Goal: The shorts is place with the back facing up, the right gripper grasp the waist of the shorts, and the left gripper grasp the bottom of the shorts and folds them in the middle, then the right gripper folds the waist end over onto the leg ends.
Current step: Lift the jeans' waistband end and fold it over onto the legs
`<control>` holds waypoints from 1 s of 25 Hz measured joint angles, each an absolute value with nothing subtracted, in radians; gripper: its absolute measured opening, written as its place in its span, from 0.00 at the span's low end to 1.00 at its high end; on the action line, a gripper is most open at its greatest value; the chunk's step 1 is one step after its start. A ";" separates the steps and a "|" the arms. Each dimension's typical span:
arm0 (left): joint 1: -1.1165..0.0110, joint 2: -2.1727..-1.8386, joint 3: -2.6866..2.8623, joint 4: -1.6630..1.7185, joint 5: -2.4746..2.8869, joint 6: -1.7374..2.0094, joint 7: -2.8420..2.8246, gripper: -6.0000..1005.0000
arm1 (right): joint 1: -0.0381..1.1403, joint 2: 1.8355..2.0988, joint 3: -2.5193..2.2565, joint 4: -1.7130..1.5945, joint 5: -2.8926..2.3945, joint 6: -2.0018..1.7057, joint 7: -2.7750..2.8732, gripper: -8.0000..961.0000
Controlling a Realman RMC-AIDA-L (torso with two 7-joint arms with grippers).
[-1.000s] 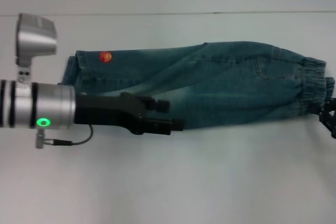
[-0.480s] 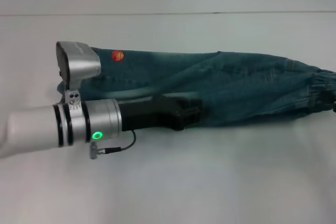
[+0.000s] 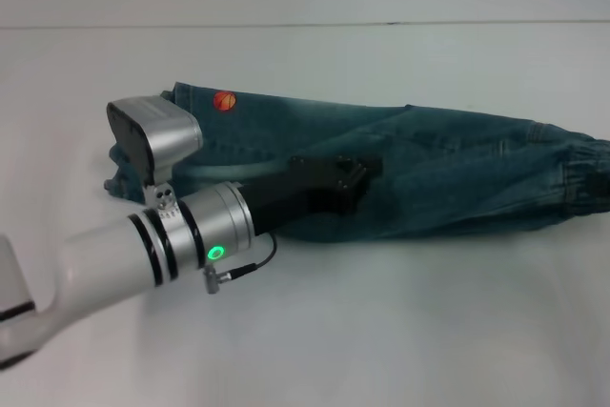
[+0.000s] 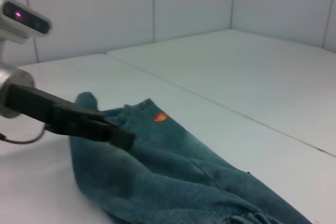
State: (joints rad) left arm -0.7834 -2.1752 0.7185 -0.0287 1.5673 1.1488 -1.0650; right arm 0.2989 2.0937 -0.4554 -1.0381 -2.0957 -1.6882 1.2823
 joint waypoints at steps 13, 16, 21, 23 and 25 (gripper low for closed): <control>-0.860 -2.175 0.544 -0.244 1.575 0.965 -0.803 0.02 | 0.327 2.071 -0.416 -1.129 -2.030 -1.747 1.319 0.06; -0.862 -2.175 0.543 -0.255 1.581 0.975 -0.802 0.02 | 0.366 2.060 -0.416 -1.121 -2.027 -1.745 1.320 0.06; -0.868 -2.175 0.481 -0.292 1.657 0.996 -0.780 0.02 | 0.456 2.035 -0.420 -1.054 -2.021 -1.738 1.306 0.06; -0.867 -2.175 0.426 -0.317 1.705 1.004 -0.755 0.02 | 0.502 2.011 -0.424 -0.983 -2.017 -1.737 1.285 0.06; -0.864 -2.175 0.369 -0.341 1.762 1.005 -0.738 0.02 | 0.548 1.994 -0.427 -0.912 -2.017 -1.735 1.258 0.06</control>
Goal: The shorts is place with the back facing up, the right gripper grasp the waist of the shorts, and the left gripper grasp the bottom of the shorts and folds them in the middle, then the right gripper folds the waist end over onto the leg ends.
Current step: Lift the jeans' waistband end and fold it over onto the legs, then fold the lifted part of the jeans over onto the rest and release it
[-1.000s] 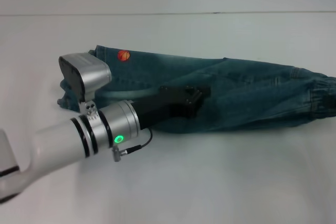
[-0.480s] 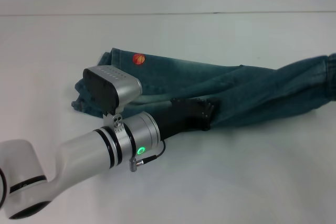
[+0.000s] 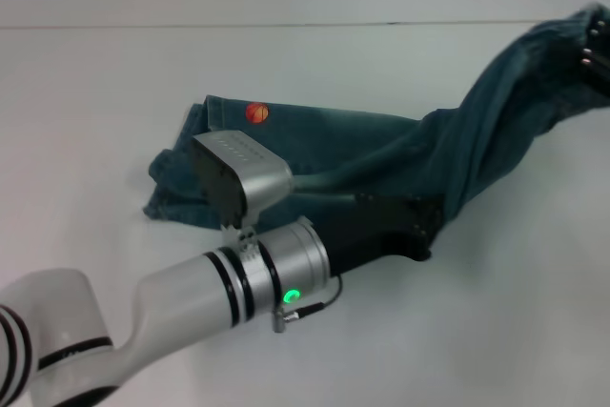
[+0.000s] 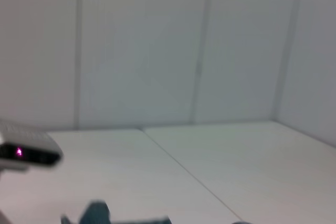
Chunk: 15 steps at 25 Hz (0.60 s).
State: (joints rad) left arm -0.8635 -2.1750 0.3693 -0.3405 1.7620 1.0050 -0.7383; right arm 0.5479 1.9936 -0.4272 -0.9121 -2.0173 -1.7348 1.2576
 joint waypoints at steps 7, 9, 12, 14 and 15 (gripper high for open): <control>-0.857 -2.175 0.165 -0.430 1.896 0.922 -0.609 0.02 | 0.664 2.001 -0.512 -0.800 -2.020 -1.724 1.215 0.06; -0.857 -2.175 0.100 -0.447 1.922 0.861 -0.574 0.02 | 0.690 2.012 -0.544 -0.784 -2.019 -1.723 1.215 0.06; -0.836 -2.175 0.038 -0.451 1.940 0.813 -0.525 0.02 | 0.710 2.024 -0.579 -0.773 -2.019 -1.708 1.215 0.07; -0.820 -2.175 0.024 -0.441 1.941 0.819 -0.512 0.02 | 0.715 2.030 -0.604 -0.769 -2.021 -1.680 1.217 0.07; -0.770 -2.167 0.003 -0.389 1.941 0.855 -0.502 0.02 | 0.716 2.031 -0.615 -0.769 -2.021 -1.669 1.219 0.07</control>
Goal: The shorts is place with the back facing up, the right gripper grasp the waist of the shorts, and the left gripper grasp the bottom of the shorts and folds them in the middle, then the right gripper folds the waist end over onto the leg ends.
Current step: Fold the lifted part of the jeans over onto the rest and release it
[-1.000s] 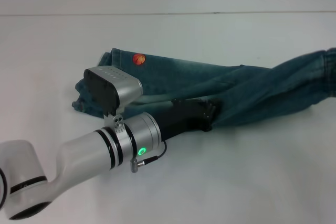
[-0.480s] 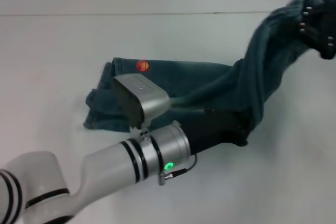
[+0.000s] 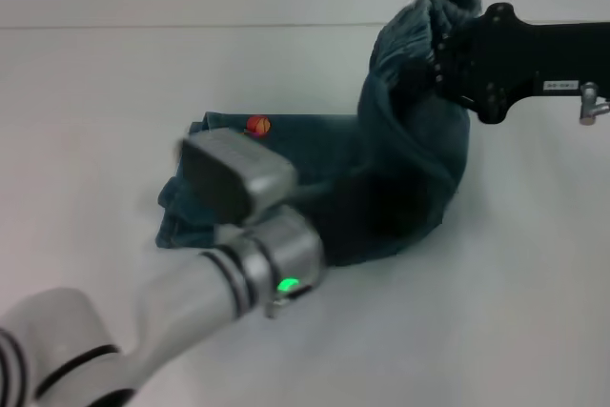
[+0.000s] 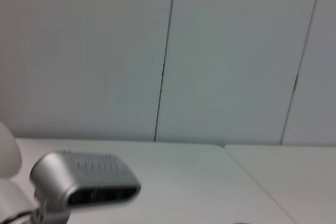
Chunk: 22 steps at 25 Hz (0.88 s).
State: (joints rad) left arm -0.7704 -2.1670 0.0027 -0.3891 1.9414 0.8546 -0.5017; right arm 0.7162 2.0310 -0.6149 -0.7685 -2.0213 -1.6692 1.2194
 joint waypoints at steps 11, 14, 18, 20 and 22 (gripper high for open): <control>-0.534 -2.162 0.148 0.232 2.084 1.345 -0.924 0.02 | 0.724 2.025 -0.658 -0.769 -2.023 -1.641 1.255 0.08; -0.461 -2.161 0.170 0.375 2.080 1.497 -0.984 0.02 | 0.734 2.025 -0.697 -0.767 -2.023 -1.616 1.257 0.08; -0.379 -2.160 0.128 0.524 2.044 1.666 -1.042 0.02 | 0.774 2.016 -0.766 -0.734 -2.024 -1.564 1.264 0.09; -0.338 -2.162 0.093 0.568 2.022 1.730 -1.050 0.02 | 0.810 2.006 -0.814 -0.699 -2.026 -1.539 1.267 0.09; -0.318 -2.163 0.072 0.576 2.009 1.752 -1.048 0.02 | 0.854 1.998 -0.865 -0.663 -2.034 -1.517 1.275 0.09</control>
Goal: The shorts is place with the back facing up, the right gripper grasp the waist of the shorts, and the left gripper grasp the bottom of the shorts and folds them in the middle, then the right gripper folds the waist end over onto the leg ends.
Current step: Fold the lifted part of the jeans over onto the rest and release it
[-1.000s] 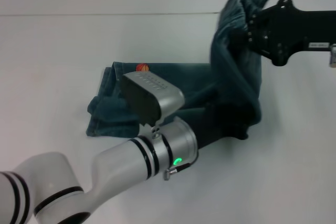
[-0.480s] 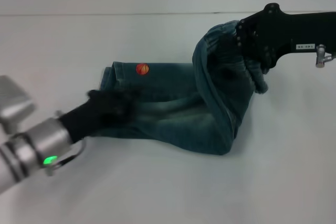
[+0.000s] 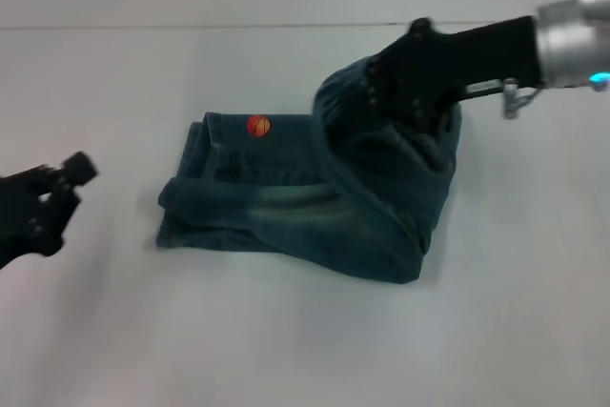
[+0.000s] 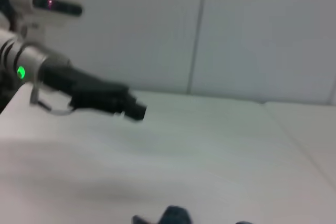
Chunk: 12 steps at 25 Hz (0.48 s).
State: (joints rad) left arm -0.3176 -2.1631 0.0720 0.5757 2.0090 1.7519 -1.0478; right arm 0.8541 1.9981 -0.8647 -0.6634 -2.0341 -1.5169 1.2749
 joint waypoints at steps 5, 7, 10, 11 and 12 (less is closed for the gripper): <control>-0.271 -2.166 0.054 0.575 1.997 1.766 -1.030 0.02 | 0.960 2.028 -0.967 -0.626 -2.081 -1.460 1.268 0.09; -0.264 -2.168 0.054 0.572 1.997 1.767 -1.025 0.02 | 0.989 2.047 -1.010 -0.620 -2.094 -1.429 1.254 0.10; -0.258 -2.170 0.054 0.569 1.997 1.768 -1.024 0.02 | 1.033 2.081 -1.090 -0.600 -2.108 -1.368 1.228 0.10; -0.257 -2.170 0.054 0.568 1.997 1.769 -1.024 0.02 | 1.046 2.090 -1.128 -0.592 -2.110 -1.349 1.232 0.10; -0.256 -2.170 0.054 0.568 1.997 1.769 -1.025 0.02 | 1.058 2.096 -1.163 -0.583 -2.111 -1.332 1.240 0.10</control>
State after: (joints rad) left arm -0.2565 -2.1696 0.0536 0.5680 1.9972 1.7692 -1.0247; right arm 1.0579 2.0961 -1.1632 -0.5835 -2.1114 -1.3320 1.2403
